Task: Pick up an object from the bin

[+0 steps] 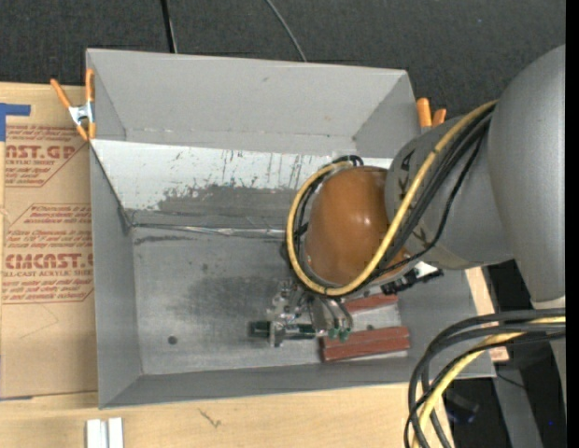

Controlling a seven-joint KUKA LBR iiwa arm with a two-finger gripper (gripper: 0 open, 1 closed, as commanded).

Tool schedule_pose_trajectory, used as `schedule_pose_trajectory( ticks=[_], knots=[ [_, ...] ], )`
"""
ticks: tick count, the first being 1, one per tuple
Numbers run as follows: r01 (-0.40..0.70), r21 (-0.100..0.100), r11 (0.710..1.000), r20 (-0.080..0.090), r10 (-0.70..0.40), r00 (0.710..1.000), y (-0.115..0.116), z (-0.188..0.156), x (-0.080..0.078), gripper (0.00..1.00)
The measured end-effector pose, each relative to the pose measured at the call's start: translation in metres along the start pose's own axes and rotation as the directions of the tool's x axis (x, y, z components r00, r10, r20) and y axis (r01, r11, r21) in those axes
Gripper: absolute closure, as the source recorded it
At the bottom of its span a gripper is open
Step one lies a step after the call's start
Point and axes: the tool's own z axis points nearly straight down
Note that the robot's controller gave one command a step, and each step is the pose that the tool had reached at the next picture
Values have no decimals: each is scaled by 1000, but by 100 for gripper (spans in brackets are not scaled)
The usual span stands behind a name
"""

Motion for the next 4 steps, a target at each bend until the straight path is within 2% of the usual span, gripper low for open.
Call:
schedule_pose_trajectory(
  ticks=[2,4],
  knots=[
    [0,-1,1000,11,0,1000,0,-34,-2,100],
    [0,0,1000,5,0,1000,0,-56,-1,100]
  ],
)
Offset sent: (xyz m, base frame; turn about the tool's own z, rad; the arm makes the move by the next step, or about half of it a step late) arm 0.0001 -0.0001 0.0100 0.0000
